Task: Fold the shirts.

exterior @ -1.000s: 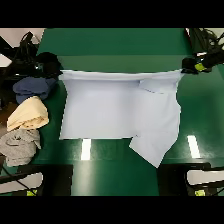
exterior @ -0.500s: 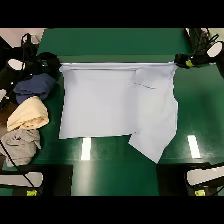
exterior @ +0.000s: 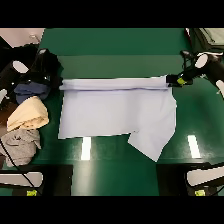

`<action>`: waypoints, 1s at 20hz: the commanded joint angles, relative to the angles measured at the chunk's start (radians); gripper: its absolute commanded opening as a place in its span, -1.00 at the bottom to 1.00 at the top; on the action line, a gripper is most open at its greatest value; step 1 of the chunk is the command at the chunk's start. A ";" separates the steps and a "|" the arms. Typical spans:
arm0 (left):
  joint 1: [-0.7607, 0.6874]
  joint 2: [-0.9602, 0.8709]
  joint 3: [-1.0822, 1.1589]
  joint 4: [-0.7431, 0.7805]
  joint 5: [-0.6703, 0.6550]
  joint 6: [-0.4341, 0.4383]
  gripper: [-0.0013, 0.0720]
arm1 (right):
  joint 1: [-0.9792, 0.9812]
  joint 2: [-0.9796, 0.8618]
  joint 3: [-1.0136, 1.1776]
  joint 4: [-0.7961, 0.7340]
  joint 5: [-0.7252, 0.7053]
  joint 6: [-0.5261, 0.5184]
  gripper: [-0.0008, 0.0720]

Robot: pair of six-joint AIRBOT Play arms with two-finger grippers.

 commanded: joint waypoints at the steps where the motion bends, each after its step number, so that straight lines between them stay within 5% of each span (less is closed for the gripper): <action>1: -0.002 -0.011 0.000 0.057 -0.120 -0.005 -0.50 | 0.008 0.000 -0.041 0.008 0.039 0.007 -0.91; 2: -0.002 -0.014 0.000 0.058 -0.126 -0.042 0.26 | 0.008 0.000 -0.038 0.007 0.055 0.006 -0.58; 3: -0.002 -0.014 0.000 0.060 -0.131 -0.073 0.54 | 0.008 0.002 -0.031 0.007 0.075 0.006 -0.08; 6: 0.013 -0.010 0.001 0.066 -0.213 -0.150 0.50 | 0.006 0.031 0.015 0.007 0.164 -0.004 -0.05; 8: 0.052 -0.004 0.000 0.066 -0.356 -0.156 0.50 | 0.003 0.092 0.026 0.037 0.210 -0.094 -0.20; 9: 0.075 -0.002 0.000 0.066 -0.426 -0.145 0.36 | -0.007 0.129 0.024 0.086 0.235 -0.144 -0.20; 10: 0.099 0.003 -0.003 0.061 -0.491 -0.123 0.00 | -0.021 0.158 0.022 0.135 0.262 -0.164 -0.20; 11: 0.121 0.028 -0.028 0.057 -0.508 -0.119 0.04 | -0.038 0.187 0.011 0.172 0.277 -0.166 -0.20; 20: 0.159 0.450 -0.633 -0.014 -0.353 -0.120 0.04 | -0.144 0.358 -0.240 0.270 0.231 -0.183 -0.20</action>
